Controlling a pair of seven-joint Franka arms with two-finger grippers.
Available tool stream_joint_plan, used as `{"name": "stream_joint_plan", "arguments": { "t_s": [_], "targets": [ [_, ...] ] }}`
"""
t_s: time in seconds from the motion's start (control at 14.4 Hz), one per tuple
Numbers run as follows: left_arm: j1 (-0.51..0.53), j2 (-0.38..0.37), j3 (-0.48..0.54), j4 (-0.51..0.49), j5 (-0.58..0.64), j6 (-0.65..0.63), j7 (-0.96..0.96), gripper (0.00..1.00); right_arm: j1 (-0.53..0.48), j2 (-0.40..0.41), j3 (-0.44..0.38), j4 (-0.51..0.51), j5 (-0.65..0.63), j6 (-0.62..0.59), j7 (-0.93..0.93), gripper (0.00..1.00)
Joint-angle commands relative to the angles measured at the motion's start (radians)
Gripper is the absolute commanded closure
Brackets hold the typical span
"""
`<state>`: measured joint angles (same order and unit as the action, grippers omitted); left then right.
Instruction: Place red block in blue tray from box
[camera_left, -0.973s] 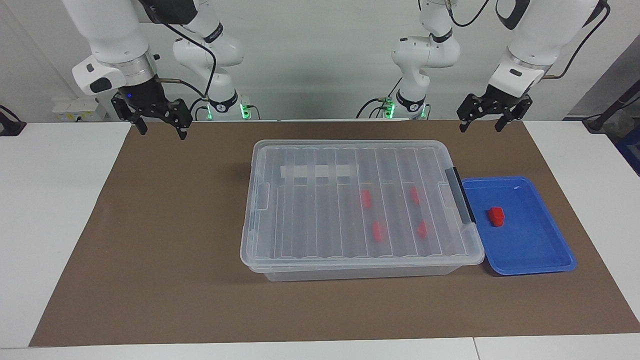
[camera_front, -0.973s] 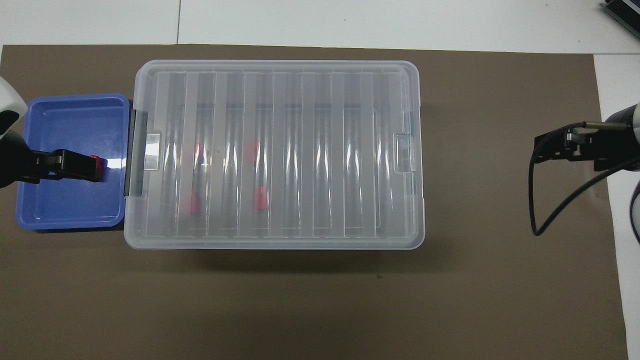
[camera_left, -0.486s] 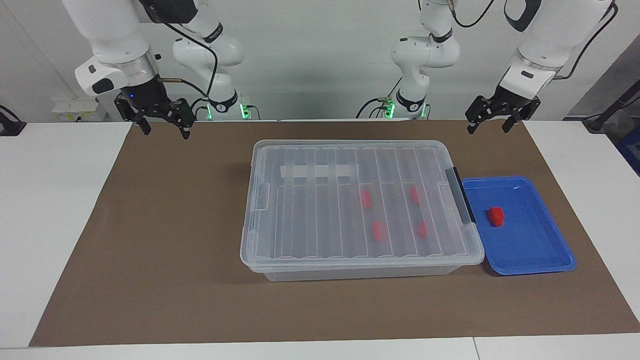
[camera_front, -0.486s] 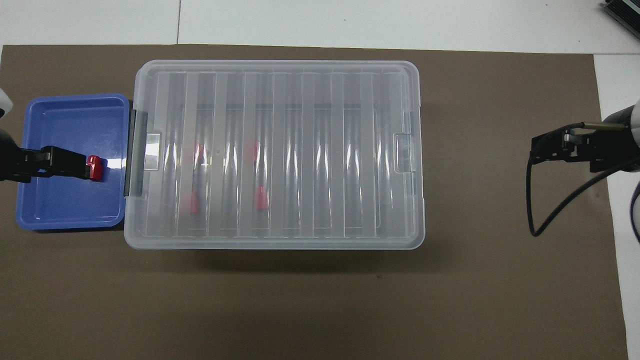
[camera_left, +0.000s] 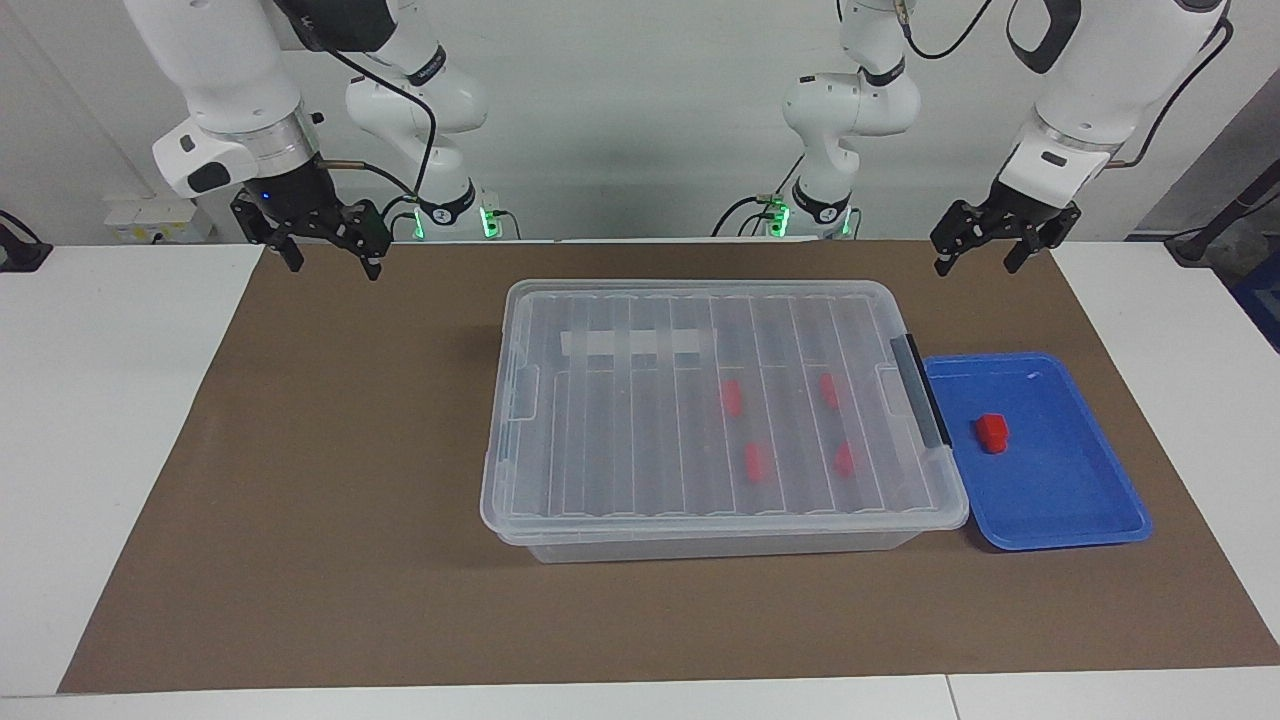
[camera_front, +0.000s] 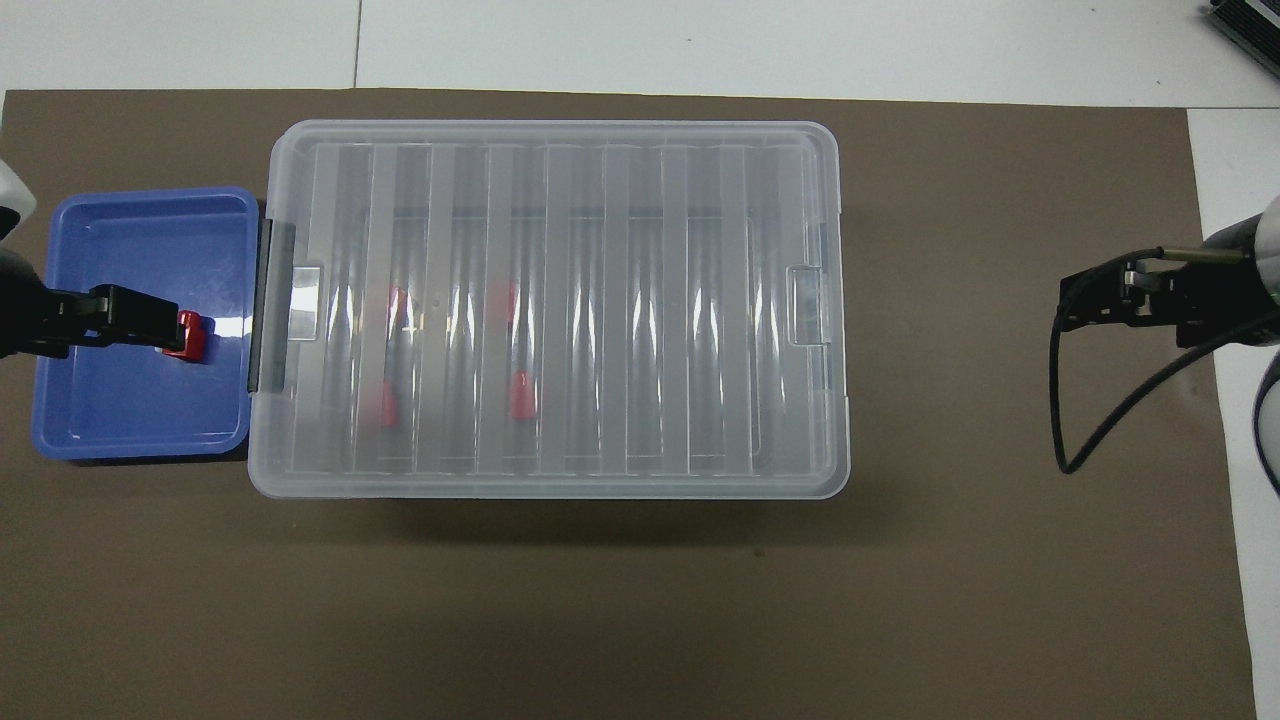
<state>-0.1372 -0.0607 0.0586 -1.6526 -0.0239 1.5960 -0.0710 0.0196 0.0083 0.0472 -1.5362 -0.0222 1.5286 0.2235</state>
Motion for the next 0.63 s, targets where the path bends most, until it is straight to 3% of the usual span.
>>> {"name": "stream_joint_plan", "arguments": {
  "t_s": [0.0,0.56],
  "targets": [
    [0.004,-0.01,-0.005,0.007,0.005,0.01,-0.004,0.0,-0.007,-0.025,0.005,-0.033,0.013,0.002,0.02,0.0],
    [0.002,-0.013,-0.003,-0.004,0.005,-0.002,-0.007,0.0,-0.009,-0.03,0.005,-0.042,0.013,0.007,0.02,0.0]
  ]
}}
